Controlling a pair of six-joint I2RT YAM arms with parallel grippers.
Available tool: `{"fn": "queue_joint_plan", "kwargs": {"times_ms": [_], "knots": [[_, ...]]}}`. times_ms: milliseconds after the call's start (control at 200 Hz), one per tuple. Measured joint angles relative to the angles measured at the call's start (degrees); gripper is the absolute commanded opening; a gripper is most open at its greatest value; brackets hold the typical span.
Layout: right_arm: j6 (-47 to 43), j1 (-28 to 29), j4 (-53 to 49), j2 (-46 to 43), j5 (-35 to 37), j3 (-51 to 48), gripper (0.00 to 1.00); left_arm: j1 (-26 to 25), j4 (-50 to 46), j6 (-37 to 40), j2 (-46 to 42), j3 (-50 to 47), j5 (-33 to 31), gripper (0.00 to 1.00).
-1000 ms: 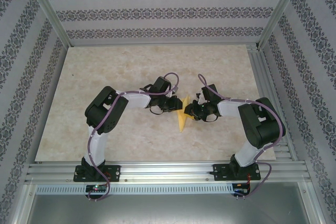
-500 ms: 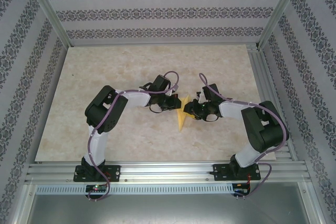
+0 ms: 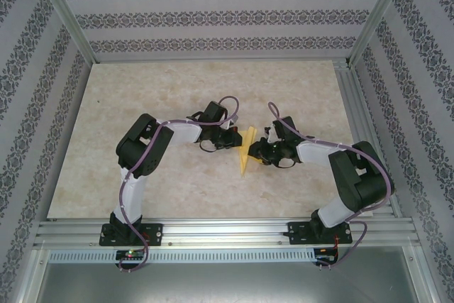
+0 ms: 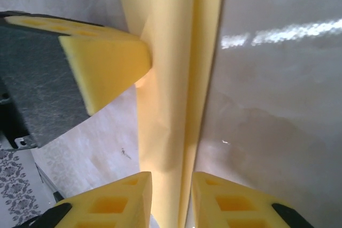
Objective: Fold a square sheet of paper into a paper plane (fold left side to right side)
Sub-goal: Fold the wing for the fifth time at the center of the table.
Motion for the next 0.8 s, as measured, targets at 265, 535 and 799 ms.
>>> {"fn": "queue_joint_plan", "kwargs": {"times_ms": [265, 535, 799], "knots": [[1.95, 2.51, 3.23, -0.31, -0.42, -0.98, 0.21, 0.00, -0.02, 0.50, 0.04, 0.02, 0.00, 0.00], [3.37, 3.56, 6.05, 0.57, -0.57, -1.01, 0.19, 0.00, -0.35, 0.83, 0.26, 0.46, 0.09, 0.00], [4.74, 4.63, 9.18, 2.67, -0.57, -1.01, 0.19, 0.26, -0.39, 0.83, 0.46, 0.57, 0.55, 0.00]]}}
